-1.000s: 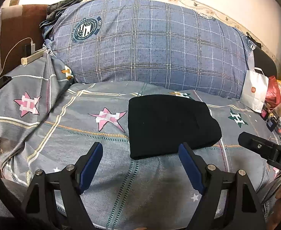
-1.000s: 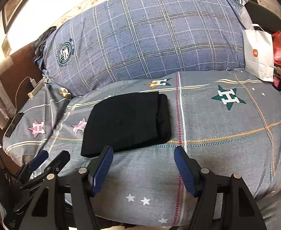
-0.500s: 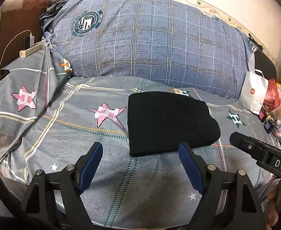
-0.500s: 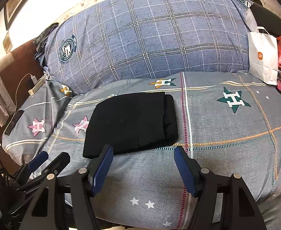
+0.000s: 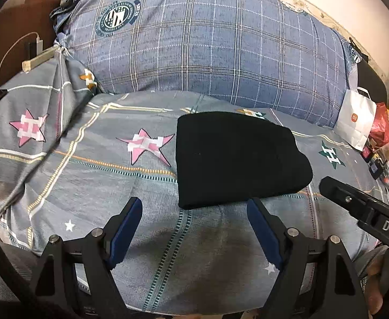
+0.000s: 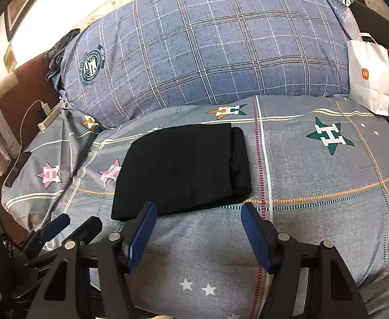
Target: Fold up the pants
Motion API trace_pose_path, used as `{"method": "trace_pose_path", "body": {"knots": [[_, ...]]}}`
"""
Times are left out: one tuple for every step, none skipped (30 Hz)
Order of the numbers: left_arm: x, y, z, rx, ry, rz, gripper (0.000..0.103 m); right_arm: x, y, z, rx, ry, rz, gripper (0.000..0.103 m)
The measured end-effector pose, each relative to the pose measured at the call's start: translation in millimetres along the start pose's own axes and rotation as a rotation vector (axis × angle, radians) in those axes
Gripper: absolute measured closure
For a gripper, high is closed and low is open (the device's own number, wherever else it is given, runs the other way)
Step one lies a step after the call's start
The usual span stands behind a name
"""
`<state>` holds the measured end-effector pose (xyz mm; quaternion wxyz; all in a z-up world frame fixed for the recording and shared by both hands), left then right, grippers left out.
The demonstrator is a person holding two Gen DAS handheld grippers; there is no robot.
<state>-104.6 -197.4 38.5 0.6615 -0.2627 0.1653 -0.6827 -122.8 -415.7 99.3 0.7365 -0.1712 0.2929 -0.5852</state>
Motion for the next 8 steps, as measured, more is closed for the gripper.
{"method": "trace_pose_path", "body": {"knots": [[-1.0,1.0,-0.7,-0.003,-0.003,-0.001,0.021,1.3,-0.5,-0.7,0.001,0.003,0.003,0.033],[-2.9,0.6,-0.6,-0.001,-0.016,-0.011,0.021,3.3,-1.4,-1.8,0.009,0.005,0.004,0.033],[-5.6,-1.1,0.6,0.002,-0.046,-0.038,0.021,5.4,-2.0,-3.1,0.013,0.007,0.003,0.033],[-8.0,-3.2,2.3,0.008,-0.071,-0.061,0.021,8.9,-2.4,-5.1,0.013,0.015,0.001,0.033],[-11.0,-7.0,4.0,0.026,-0.084,-0.068,0.021,11.5,-2.8,-6.1,0.01,0.024,0.002,0.033],[-11.8,-9.8,4.9,0.044,-0.071,-0.048,0.021,15.0,-3.7,-7.8,0.006,0.043,0.009,0.033],[-11.1,-11.7,5.4,0.056,-0.055,-0.03,0.021,17.5,-5.2,-9.0,0.003,0.059,0.02,0.033],[-8.7,-15.2,5.9,0.065,-0.034,-0.023,0.021,19.2,-6.2,-9.5,-0.001,0.068,0.028,0.033]]}}
Point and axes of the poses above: each gripper's, at about its wrist camera, not at the fingertips, and y roughly the way its jaws point, x to its right, z to its top, the point moved 4 cm from there along y, roughly the way its jaws point, and after that the axes turned 11 degrees about x, right-handed, at the moved point
